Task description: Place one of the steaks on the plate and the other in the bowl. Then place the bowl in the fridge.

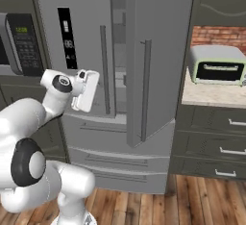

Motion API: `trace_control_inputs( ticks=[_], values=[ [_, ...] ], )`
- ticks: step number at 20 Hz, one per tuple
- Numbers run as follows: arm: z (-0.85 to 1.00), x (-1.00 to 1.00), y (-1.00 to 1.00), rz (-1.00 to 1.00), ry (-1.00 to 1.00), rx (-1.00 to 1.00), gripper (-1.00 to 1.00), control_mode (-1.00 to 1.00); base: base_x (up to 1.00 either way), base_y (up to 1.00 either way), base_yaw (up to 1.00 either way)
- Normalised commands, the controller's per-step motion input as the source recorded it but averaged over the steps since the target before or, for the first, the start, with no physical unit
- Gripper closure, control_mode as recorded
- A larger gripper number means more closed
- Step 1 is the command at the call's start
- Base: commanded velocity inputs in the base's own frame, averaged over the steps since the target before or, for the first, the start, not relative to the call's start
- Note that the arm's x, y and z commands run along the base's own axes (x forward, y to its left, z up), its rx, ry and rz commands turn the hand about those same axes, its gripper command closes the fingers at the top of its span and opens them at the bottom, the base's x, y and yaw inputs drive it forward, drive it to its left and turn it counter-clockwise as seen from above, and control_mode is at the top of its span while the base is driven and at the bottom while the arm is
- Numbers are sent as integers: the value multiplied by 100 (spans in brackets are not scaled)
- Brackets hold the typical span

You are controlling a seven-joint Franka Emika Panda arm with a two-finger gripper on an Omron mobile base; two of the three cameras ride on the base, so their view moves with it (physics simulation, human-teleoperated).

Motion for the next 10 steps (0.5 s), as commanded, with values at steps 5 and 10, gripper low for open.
trace_control_inputs(
  ticks=[5,10],
  values=[
    [-44,0,-55,9,10,-5,-100,-100,0,0,0],
    [-22,13,-60,4,16,-8,-100,-100,0,0,0]
  ],
)
